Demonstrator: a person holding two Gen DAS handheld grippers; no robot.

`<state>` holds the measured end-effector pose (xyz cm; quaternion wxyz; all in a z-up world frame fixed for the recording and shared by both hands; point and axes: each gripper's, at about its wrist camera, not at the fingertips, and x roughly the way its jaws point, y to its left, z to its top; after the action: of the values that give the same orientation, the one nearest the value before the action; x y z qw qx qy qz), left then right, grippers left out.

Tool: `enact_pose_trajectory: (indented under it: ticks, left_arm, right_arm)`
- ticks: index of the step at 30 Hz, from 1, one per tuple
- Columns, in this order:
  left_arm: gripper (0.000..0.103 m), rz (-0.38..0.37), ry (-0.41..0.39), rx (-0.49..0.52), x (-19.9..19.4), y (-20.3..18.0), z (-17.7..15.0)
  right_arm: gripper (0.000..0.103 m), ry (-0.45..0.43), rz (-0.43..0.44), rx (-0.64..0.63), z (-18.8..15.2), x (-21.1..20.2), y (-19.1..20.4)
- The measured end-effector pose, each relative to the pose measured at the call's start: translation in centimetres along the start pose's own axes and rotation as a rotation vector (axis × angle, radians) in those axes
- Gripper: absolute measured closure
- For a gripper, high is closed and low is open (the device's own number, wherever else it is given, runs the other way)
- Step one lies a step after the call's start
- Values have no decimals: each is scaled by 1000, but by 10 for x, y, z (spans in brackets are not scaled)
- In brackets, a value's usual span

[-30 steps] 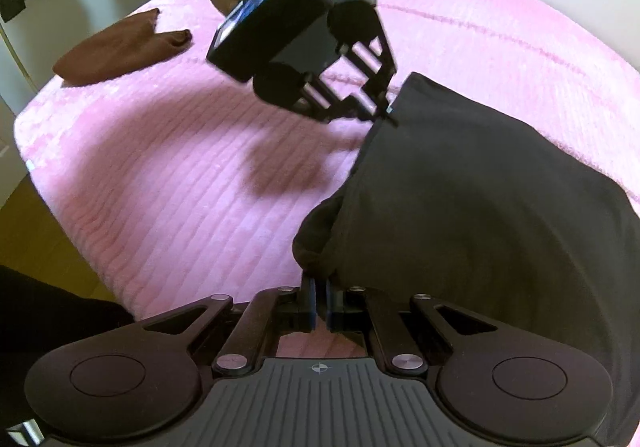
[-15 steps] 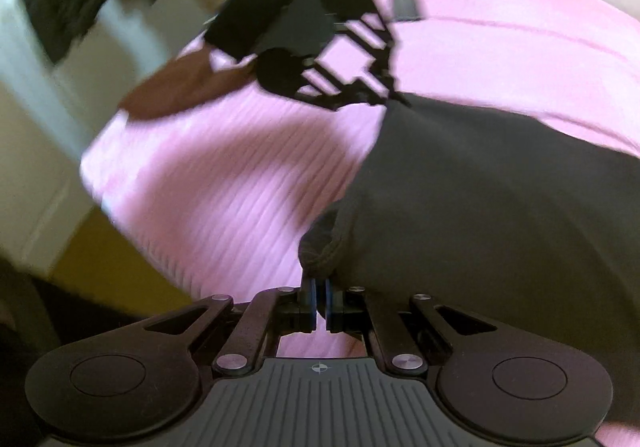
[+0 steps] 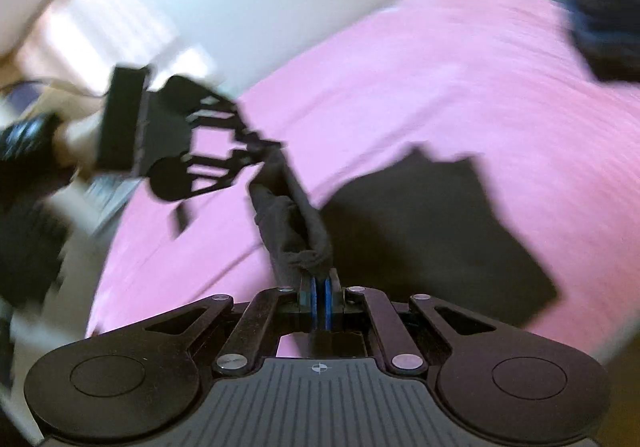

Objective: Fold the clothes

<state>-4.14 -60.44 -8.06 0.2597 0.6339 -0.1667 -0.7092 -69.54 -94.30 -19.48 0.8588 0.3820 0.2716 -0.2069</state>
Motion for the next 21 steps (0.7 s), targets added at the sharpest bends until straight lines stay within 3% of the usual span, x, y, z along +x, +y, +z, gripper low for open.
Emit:
enact_pose_trajectory:
  ticks: [5, 8, 15, 21]
  left_arm:
    - [98, -78, 9, 31, 103, 7, 48]
    - [98, -122, 51, 34, 147, 1, 59]
    - [98, -140, 63, 31, 151, 5, 69]
    - [98, -166, 69, 7, 185, -1, 80]
  right_arm:
    - [101, 2, -44, 170, -4, 29, -95]
    - [101, 23, -50, 239, -7, 42, -136]
    - [101, -14, -79, 339, -11, 19, -174]
    - [100, -2, -94, 386, -14, 30, -189]
